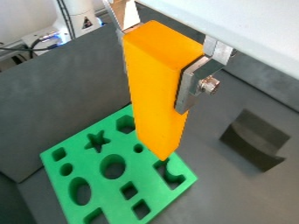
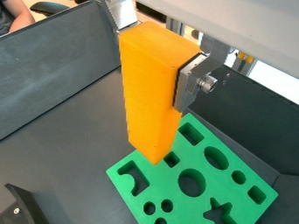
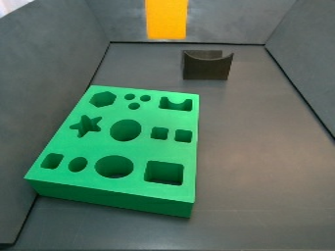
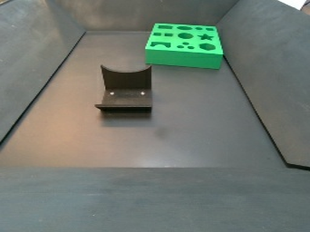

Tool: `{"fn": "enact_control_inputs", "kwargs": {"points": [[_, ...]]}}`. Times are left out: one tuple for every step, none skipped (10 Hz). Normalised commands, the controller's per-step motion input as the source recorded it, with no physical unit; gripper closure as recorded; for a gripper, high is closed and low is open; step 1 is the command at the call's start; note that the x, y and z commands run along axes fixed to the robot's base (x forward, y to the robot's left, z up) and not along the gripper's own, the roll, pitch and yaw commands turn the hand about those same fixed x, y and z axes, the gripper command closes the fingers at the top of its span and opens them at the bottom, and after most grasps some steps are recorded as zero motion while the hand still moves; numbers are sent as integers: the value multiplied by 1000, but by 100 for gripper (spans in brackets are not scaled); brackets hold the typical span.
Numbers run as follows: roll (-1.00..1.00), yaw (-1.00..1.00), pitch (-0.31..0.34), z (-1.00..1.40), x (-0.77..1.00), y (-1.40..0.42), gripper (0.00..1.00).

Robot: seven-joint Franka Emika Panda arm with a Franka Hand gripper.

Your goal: Insert the rectangle object.

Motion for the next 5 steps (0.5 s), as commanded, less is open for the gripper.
{"fn": "enact_control_inputs", "kwargs": {"points": [[51, 49, 0, -1000, 0, -851, 100], [51, 49, 0, -1000, 0, -851, 100], [43, 57, 0, -1000, 9, -891, 100], [34, 49, 0, -1000, 60, -886, 100], [27, 0, 0, -1000, 174, -854, 100]]}}
